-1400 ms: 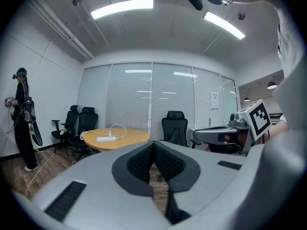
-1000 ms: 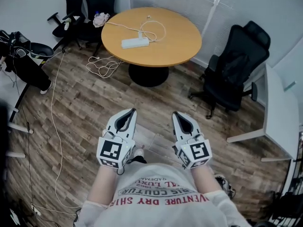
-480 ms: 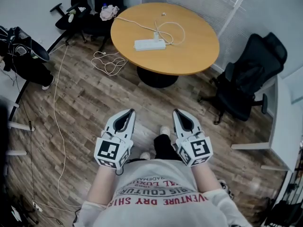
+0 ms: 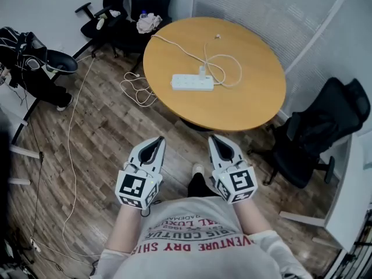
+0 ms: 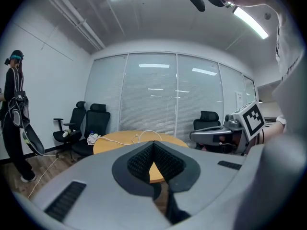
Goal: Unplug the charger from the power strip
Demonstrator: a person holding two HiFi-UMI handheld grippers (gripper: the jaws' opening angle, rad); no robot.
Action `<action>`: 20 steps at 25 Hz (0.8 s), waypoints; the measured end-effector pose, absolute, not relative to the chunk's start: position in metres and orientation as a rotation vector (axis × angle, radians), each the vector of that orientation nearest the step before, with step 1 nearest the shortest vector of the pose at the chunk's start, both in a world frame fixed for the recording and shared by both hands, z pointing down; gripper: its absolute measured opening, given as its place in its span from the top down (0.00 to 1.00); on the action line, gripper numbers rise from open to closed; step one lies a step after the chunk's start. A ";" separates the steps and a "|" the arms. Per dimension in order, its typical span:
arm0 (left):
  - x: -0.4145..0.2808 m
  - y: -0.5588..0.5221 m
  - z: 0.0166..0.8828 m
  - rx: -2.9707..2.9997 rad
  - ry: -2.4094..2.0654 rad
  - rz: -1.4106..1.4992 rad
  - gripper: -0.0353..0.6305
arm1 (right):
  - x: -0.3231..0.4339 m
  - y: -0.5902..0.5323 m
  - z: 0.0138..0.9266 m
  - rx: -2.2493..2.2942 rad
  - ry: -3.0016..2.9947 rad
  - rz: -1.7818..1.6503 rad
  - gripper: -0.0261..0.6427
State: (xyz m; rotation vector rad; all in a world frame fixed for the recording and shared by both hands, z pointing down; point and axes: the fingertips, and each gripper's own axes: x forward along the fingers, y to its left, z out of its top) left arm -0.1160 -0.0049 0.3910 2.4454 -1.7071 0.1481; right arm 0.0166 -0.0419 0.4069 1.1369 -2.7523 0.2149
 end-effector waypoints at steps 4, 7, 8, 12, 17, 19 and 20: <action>-0.106 -0.075 0.381 2.427 -1.764 0.126 0.90 | 0.017 -0.109 0.405 1.033 -2.771 0.194 0.92; -0.092 -0.126 0.384 2.419 -1.787 0.129 0.90 | 0.020 -0.156 0.411 0.973 -2.783 0.182 0.92; -0.088 -0.140 0.386 2.413 -1.794 0.131 0.90 | 0.022 -0.172 0.413 0.966 -2.784 0.190 0.92; -0.080 -0.184 0.392 2.372 -1.790 0.117 0.90 | 0.031 -0.223 0.425 0.960 -2.765 0.249 0.92; -0.091 -0.223 0.414 2.305 -1.775 0.140 0.90 | 0.035 -0.263 0.444 0.989 -2.707 0.326 0.92; -0.099 -0.240 0.423 2.278 -1.757 0.129 0.90 | 0.033 -0.276 0.451 1.002 -2.680 0.361 0.92; -0.103 -0.250 0.427 2.275 -1.744 0.133 0.90 | 0.031 -0.283 0.455 1.009 -2.665 0.377 0.92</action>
